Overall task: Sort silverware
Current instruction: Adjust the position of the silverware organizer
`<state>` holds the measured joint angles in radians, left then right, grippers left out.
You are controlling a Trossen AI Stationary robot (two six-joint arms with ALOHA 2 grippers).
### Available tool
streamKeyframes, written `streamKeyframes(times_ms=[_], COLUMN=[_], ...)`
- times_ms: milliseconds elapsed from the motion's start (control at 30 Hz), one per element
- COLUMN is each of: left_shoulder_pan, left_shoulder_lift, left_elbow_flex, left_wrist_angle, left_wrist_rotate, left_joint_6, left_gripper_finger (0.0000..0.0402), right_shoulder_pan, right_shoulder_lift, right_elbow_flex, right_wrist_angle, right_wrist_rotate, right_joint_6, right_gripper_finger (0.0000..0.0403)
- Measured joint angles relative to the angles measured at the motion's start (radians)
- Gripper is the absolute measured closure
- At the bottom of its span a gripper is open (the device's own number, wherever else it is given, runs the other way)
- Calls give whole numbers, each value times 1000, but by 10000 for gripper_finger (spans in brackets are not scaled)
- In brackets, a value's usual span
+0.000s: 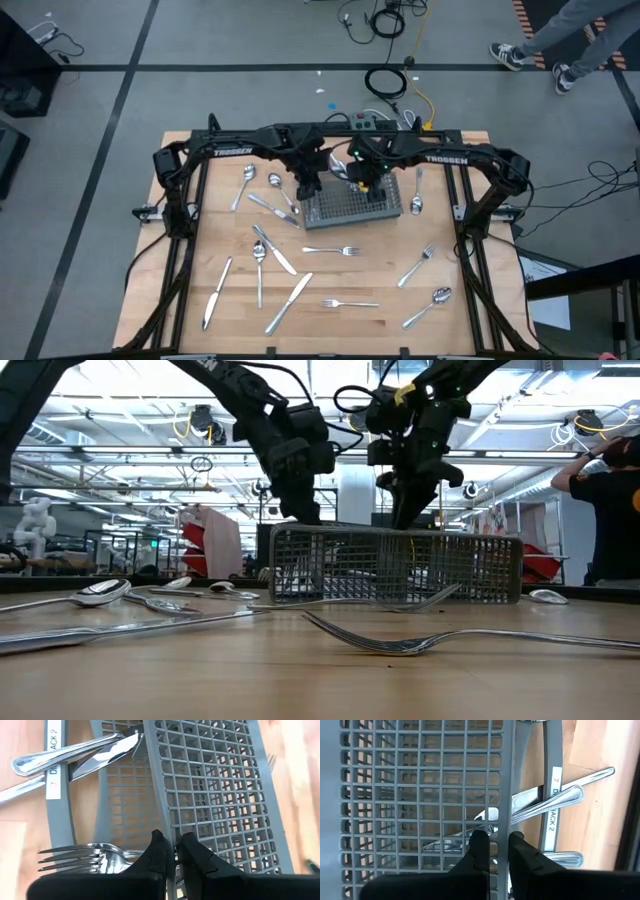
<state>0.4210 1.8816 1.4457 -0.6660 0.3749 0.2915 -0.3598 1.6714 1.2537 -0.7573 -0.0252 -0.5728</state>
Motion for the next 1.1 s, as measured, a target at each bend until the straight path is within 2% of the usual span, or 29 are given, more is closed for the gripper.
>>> streamKeyframes(times_ms=[400,500,600,1100], left_shoulder_pan=[0,-11,-18,-84], left_shoulder_lift=[2,2,1,1], left_elbow_flex=[92,122,142,197], left_wrist_angle=[-113,-138,-140,-189], left_wrist_rotate=[-63,-105,-123,-240], left_joint_6=[57,72,75,62], left_gripper_finger=[369,369,369,369], right_shoulder_pan=[45,46,48,107], right_shoulder_lift=[-32,-58,-83,-109], right_elbow_flex=[2,0,0,1], right_wrist_angle=[4,-1,-2,-38], right_wrist_rotate=[69,72,93,163], right_joint_6=[-1,12,-2,8], right_gripper_finger=[387,387,401,401])
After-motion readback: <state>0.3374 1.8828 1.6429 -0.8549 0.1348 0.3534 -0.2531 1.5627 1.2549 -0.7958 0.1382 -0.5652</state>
